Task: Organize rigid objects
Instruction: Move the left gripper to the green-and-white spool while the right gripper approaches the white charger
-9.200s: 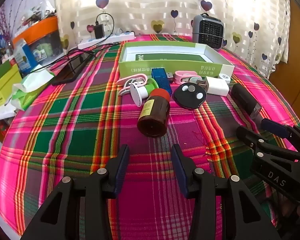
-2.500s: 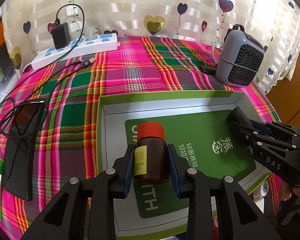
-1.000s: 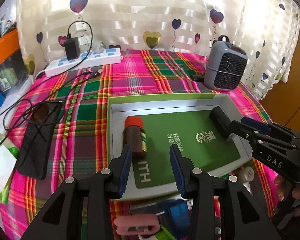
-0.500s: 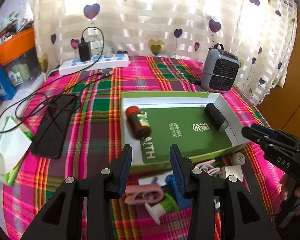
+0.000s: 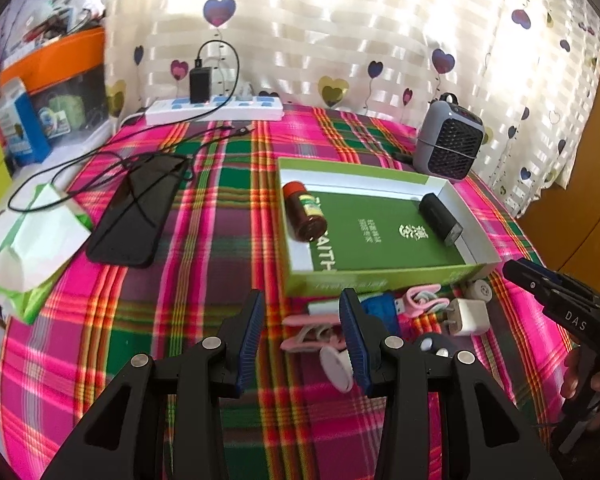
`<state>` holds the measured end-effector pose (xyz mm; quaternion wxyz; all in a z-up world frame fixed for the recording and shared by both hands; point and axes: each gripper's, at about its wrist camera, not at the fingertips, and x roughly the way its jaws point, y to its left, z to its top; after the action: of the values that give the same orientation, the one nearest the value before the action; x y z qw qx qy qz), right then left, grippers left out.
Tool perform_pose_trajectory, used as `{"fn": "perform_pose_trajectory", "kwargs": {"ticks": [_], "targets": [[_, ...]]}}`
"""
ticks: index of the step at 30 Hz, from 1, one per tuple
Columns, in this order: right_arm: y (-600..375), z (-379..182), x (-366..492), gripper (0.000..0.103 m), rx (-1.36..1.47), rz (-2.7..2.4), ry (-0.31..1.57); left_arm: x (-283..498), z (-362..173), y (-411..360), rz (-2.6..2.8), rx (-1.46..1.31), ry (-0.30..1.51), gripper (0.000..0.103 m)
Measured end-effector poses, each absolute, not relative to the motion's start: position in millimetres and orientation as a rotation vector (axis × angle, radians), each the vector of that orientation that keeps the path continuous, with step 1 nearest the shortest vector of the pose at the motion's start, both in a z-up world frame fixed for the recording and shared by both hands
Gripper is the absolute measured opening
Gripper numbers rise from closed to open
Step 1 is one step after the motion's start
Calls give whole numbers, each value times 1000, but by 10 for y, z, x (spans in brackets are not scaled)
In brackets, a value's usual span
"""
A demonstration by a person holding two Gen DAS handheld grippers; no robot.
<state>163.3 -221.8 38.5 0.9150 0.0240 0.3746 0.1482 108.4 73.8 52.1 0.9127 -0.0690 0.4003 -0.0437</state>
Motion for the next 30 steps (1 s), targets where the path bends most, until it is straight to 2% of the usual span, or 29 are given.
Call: {"fn": "perform_pose_trajectory", "kwargs": {"ticks": [13,30], "targets": [[-2213,249,1397,36,59,324,788,884,362,704,-191,-217,862,38],[-1952,142,1313,36,50,416,814,939,236,414,-206,-173,913,38]]}}
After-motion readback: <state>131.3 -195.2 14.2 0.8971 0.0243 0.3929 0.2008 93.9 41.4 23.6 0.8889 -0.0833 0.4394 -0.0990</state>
